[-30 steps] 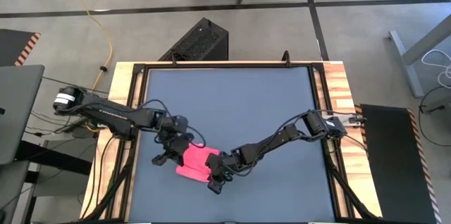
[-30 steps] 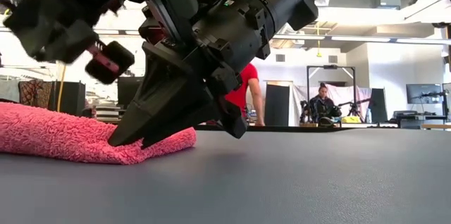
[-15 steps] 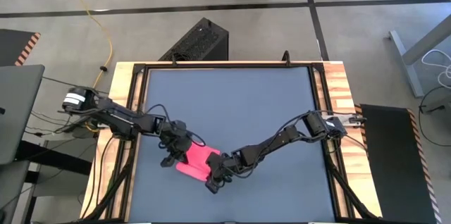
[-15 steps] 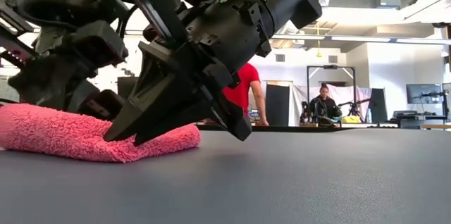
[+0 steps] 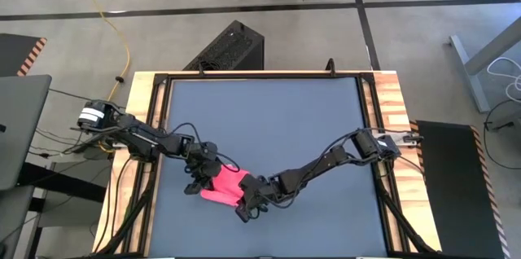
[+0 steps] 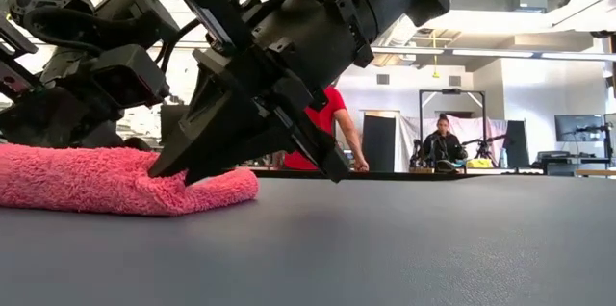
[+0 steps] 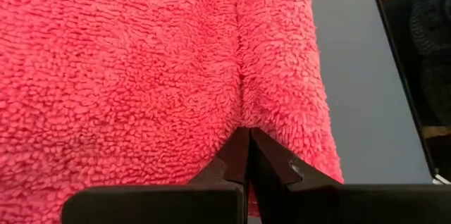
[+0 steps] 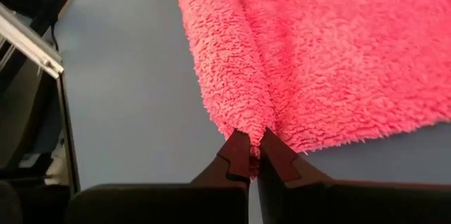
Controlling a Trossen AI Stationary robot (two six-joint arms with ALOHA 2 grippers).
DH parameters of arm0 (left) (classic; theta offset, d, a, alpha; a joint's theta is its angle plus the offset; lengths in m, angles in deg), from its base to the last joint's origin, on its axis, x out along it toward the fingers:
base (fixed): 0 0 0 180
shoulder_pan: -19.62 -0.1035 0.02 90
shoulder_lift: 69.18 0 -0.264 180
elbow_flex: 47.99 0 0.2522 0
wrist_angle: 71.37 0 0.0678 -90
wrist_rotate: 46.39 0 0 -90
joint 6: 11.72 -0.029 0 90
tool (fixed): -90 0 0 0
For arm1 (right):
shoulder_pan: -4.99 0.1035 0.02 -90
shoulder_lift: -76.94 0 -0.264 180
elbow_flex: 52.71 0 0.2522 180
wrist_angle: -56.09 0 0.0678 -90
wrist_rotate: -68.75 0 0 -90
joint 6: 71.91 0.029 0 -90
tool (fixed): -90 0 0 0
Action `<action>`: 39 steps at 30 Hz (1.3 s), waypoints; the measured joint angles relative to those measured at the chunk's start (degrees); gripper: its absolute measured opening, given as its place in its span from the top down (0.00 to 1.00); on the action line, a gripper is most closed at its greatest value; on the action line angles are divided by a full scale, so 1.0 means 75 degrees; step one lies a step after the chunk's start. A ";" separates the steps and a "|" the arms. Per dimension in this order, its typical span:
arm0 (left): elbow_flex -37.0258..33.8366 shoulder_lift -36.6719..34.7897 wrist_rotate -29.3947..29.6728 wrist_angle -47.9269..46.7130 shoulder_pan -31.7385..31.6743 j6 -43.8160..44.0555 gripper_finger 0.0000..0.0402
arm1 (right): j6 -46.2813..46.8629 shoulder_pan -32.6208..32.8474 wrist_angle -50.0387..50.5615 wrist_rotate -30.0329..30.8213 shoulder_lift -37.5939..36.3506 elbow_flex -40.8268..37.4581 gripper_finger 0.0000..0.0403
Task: Roll towel
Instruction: Roll the red microfiber cloth
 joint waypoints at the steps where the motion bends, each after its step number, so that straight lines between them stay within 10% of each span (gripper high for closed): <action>1: 0.0003 0.0000 -0.0025 -0.0008 0.0000 0.0007 1.00 | 0.0143 0.0000 0.0010 -0.0010 0.0000 0.0000 0.94; 13: -0.0006 -0.0182 0.0022 0.0011 -0.0023 -0.0147 1.00 | 0.1735 -0.0218 -0.0142 -0.1070 -0.0003 -0.0445 0.94; 26: 0.0000 -0.2372 0.0494 -0.0001 -0.0001 -0.1004 1.00 | 0.1742 -0.0603 -0.0090 -0.2044 0.0000 -0.0472 0.94; 39: -0.0006 -0.0622 0.1425 0.0049 0.0975 -0.1318 1.00 | 0.1683 -0.0877 -0.0323 -0.2054 0.0017 -0.0487 0.94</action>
